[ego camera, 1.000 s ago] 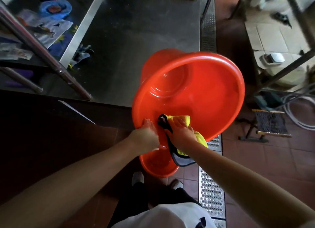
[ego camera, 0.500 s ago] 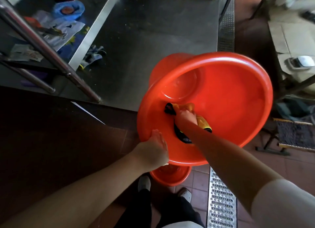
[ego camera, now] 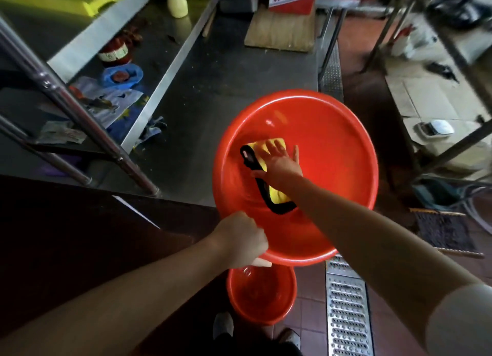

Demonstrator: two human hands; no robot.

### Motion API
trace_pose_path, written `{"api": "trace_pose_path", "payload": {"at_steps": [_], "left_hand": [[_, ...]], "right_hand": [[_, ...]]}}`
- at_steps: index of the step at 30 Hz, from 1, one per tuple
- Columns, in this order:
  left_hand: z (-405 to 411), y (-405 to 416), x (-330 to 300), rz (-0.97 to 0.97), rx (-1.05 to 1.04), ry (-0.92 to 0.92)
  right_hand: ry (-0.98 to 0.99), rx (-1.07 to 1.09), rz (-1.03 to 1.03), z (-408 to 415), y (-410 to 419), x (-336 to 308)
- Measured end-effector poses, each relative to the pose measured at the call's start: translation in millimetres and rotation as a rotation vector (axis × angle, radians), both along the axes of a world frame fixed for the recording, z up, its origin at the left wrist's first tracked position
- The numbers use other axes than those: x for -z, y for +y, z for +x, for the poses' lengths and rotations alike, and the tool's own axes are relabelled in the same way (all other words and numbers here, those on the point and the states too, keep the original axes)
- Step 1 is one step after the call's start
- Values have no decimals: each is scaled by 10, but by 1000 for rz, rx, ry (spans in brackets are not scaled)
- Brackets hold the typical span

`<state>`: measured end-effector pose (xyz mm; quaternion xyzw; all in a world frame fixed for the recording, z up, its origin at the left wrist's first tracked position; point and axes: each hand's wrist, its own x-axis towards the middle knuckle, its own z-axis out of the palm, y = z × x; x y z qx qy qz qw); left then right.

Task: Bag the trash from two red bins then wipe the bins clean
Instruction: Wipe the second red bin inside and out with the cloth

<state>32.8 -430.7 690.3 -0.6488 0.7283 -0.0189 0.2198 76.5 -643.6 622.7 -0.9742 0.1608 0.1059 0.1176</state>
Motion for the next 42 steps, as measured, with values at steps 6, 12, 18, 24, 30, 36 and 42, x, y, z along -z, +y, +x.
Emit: {"api": "trace_pose_path", "payload": {"at_steps": [6,12,18,24,30,36,42], "left_hand": [[321,-56,-42,-169,-134,73],[644,22,-70,-294,-286,161],[758,26,-65,-376,-277,274],[995,69,-209,-379,-369,320],[1130,99,-293,-317,-512,262],[1250,126,-287,-340,-617,226],[1637,94,-280,-384,-677,223]], "right_hand": [[48,-30,-78,-384,-50,-582],[-113,44,14,-720,46,-772],[-159,148,99,-606,139,-992],[-131,101,35,-618,60,-1045],[-101,15,17,-416,-67,-1126],[-48,-150,-51,-65,-16,-1024],[128,-309,-124,312,82,-680]]}}
